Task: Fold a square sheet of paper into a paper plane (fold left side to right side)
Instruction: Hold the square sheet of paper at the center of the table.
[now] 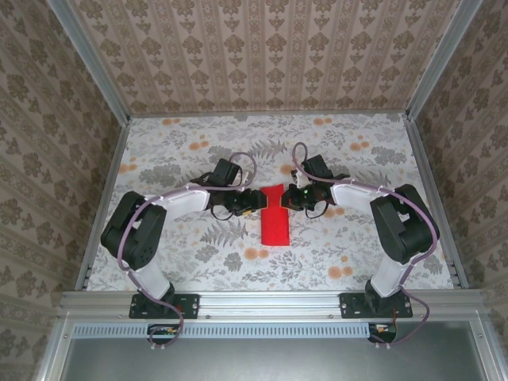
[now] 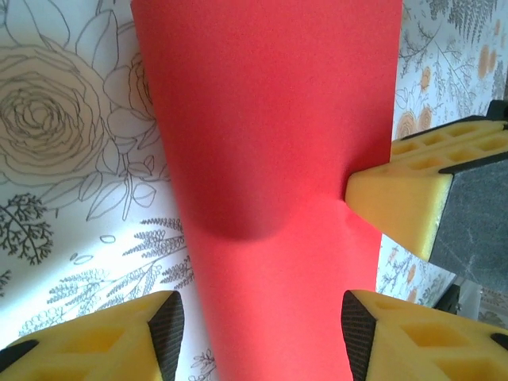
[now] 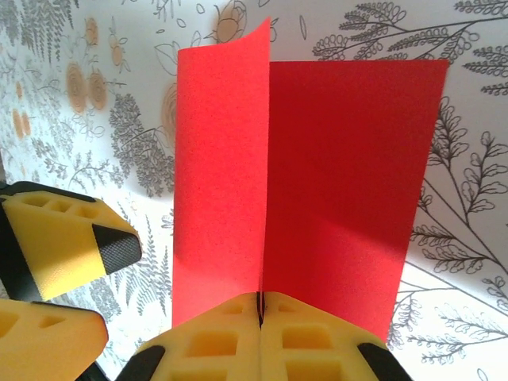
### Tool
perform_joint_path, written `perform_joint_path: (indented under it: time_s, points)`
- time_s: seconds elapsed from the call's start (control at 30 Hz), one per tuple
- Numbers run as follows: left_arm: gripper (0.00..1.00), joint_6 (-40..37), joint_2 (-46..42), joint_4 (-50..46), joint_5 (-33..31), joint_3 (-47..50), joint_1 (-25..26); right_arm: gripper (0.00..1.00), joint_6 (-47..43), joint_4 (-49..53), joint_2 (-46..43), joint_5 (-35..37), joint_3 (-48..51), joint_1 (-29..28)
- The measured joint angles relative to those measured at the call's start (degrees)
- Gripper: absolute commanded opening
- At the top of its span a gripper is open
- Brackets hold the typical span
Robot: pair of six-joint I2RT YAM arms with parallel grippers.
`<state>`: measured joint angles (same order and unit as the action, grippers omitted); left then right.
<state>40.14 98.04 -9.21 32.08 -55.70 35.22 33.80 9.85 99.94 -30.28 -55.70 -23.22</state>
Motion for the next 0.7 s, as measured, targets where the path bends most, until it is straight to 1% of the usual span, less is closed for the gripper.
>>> perform_joint_path:
  time_s: [0.2, 0.37, 0.5, 0.7]
  points:
    - [0.6, -0.59, 4.59, -3.3, -1.46, -3.89, 1.25, 0.06, -0.76, 1.44, 1.66, 1.07, -0.24, -0.33]
    - [0.55, -1.42, 7.72, -6.99, -3.58, -6.97, 2.64, 0.09, -1.05, 2.4, 2.1, 1.73, -0.52, -0.52]
    - [0.52, -2.16, 8.85, -9.97, -5.55, -8.44, 3.74, 0.19, -1.05, 2.67, 2.12, 2.54, -0.52, -0.57]
    - [0.52, -2.51, 9.62, -12.35, -7.76, -9.9, 4.59, 0.37, -1.75, 3.72, 1.6, 5.97, -0.5, -0.57]
